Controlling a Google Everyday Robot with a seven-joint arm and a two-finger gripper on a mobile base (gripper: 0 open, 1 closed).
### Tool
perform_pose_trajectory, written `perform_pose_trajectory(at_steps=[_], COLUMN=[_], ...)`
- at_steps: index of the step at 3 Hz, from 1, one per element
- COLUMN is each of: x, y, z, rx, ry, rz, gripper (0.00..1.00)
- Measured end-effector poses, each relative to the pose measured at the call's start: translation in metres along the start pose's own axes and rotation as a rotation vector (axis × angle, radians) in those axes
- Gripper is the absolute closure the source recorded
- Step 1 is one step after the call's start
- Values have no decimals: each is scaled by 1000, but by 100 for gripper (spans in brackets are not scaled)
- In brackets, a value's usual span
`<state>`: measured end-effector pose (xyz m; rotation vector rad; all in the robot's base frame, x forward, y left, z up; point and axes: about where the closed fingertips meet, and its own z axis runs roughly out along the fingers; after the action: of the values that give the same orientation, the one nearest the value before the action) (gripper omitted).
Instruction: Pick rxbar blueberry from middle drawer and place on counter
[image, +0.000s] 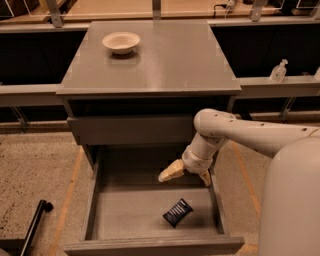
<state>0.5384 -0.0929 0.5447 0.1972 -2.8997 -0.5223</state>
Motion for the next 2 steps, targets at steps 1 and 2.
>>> perform_pose_trajectory(at_steps=[1,2], x=[5,7], y=[-6,-14], z=[36,74], rx=[-13,-35], ry=[74,145], rz=[60,120], gripper=[0,0])
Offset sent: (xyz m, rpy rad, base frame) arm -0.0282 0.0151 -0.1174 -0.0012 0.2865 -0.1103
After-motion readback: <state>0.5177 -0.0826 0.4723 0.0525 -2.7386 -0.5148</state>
